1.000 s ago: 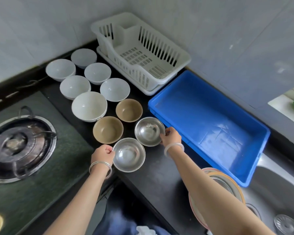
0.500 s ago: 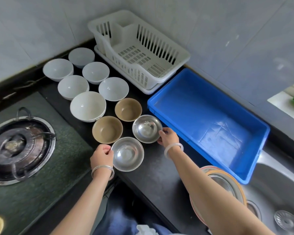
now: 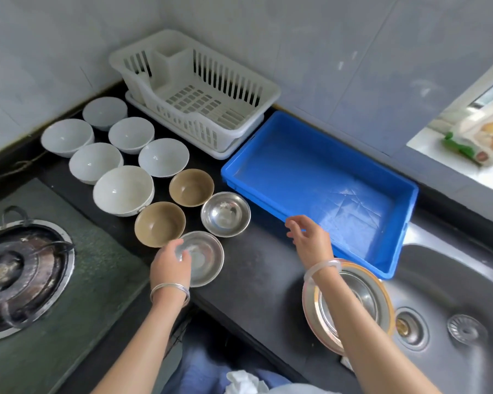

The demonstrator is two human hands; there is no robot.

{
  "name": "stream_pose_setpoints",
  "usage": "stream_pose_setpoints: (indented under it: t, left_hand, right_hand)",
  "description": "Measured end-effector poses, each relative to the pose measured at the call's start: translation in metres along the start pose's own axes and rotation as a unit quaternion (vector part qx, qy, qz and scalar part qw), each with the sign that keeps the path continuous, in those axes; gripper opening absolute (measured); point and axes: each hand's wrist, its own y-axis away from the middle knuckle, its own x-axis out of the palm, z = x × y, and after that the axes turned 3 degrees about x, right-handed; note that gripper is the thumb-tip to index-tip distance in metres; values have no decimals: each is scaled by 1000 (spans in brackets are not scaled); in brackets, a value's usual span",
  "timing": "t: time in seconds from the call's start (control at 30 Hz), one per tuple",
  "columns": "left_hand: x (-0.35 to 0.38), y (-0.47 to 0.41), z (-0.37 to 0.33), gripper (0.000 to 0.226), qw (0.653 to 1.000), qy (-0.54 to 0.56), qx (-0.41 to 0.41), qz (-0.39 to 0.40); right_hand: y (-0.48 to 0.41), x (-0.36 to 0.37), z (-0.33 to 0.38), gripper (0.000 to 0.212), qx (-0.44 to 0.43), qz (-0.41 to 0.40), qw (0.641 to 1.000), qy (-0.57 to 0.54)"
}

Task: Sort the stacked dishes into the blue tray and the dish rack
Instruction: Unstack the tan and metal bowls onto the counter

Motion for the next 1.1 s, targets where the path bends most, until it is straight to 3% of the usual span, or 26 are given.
stream_pose_setpoints:
  t: [0.1,0.23,0.37,0.5,0.7,0.87,1.1]
  left_hand:
    - [21,15,-27,27,995,64,44,62]
    - [67,50,-63,25,973,54,135,179]
    - [110,87,-92,28,943,-1,212,258]
    - [136,110,-107,35,913,-32,246,323]
    - [149,113,-104,33,915,-68,257,303]
    - [151,114,-100,31,920,-61,259,289]
    - [155,112,-97,26,922,-63,256,284]
  right_hand:
    - [19,-43,-30,12,25,-73,994,77]
    - [51,-86,-79,10,65,-160,973,153]
    - [77,-103,-116,36,90,-206,947,229]
    - [82,-105,-128,58,154,-201,932,260]
    - [76,-107,-131,44,179,-163,951,192]
    - [76,-112,-130,24,160,-179,947,213]
    - [81,-115,-129,18,122,-187,933,282]
